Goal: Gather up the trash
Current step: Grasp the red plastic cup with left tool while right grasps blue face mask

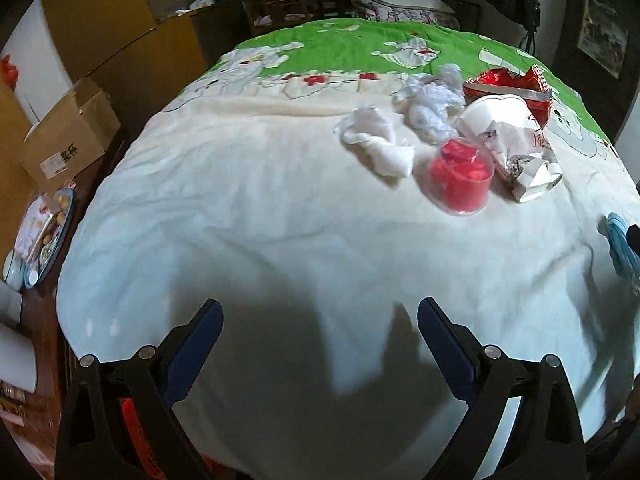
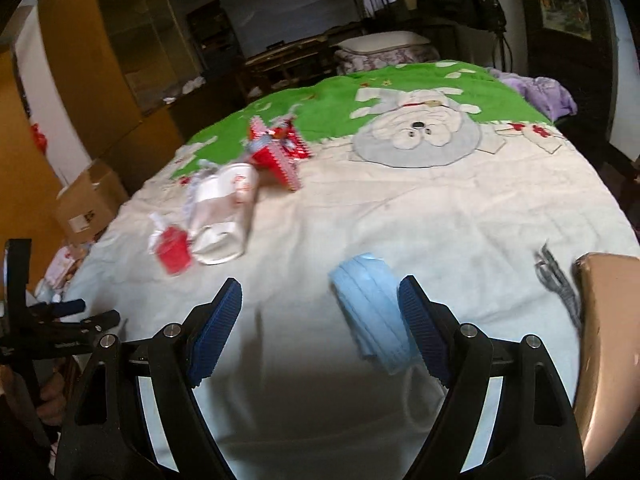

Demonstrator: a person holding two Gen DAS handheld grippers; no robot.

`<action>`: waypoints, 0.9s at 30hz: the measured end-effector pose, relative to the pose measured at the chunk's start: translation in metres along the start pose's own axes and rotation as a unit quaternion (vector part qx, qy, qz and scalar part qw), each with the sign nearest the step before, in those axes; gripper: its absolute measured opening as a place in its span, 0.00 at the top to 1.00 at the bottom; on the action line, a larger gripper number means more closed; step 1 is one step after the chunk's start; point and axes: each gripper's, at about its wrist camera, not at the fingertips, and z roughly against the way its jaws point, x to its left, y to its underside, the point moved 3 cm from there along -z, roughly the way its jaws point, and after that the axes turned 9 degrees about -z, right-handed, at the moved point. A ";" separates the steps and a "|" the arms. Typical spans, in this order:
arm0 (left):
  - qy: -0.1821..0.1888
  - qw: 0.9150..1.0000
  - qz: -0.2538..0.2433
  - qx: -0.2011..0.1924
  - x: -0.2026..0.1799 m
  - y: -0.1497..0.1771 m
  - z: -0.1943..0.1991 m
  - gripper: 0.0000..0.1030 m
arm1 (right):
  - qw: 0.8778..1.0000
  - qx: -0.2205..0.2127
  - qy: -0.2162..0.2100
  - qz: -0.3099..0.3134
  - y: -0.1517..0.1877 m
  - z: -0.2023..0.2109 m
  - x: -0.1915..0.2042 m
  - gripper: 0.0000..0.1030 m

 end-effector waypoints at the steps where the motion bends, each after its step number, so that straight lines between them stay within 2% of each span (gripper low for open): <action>1: 0.000 1.000 -0.001 0.001 -0.002 -0.004 -0.003 0.07 | 1.000 0.002 0.008 0.001 0.000 -0.004 -0.002 0.24; 5: -0.002 1.000 0.000 0.005 -0.004 -0.011 -0.008 0.07 | 0.999 0.001 0.035 0.018 0.006 -0.016 -0.007 0.23; 13: 0.032 0.999 0.024 0.002 -0.003 -0.038 -0.023 0.07 | 0.999 0.018 0.033 0.016 0.006 -0.025 -0.006 0.24; 19: 0.075 0.997 -0.002 -0.029 -0.032 -0.058 -0.022 0.07 | 0.999 0.025 0.026 0.005 0.006 -0.027 -0.009 0.23; 22: 0.075 0.996 -0.017 -0.047 -0.045 -0.065 -0.025 0.07 | 0.999 0.026 0.026 0.004 0.006 -0.027 -0.009 0.23; 23: 0.074 0.996 -0.016 -0.050 -0.048 -0.067 -0.027 0.12 | 0.999 0.026 0.026 0.003 0.006 -0.027 -0.009 0.23; 24: 0.081 0.995 -0.015 -0.051 -0.050 -0.070 -0.031 0.23 | 0.999 0.026 0.025 0.003 0.006 -0.027 -0.009 0.23; 25: 0.092 0.994 -0.014 -0.049 -0.052 -0.072 -0.034 0.29 | 0.999 0.027 0.024 0.002 0.006 -0.028 -0.009 0.23; 27: 0.113 0.992 -0.014 -0.049 -0.055 -0.075 -0.038 0.48 | 0.999 0.028 0.023 -0.001 0.006 -0.028 -0.010 0.23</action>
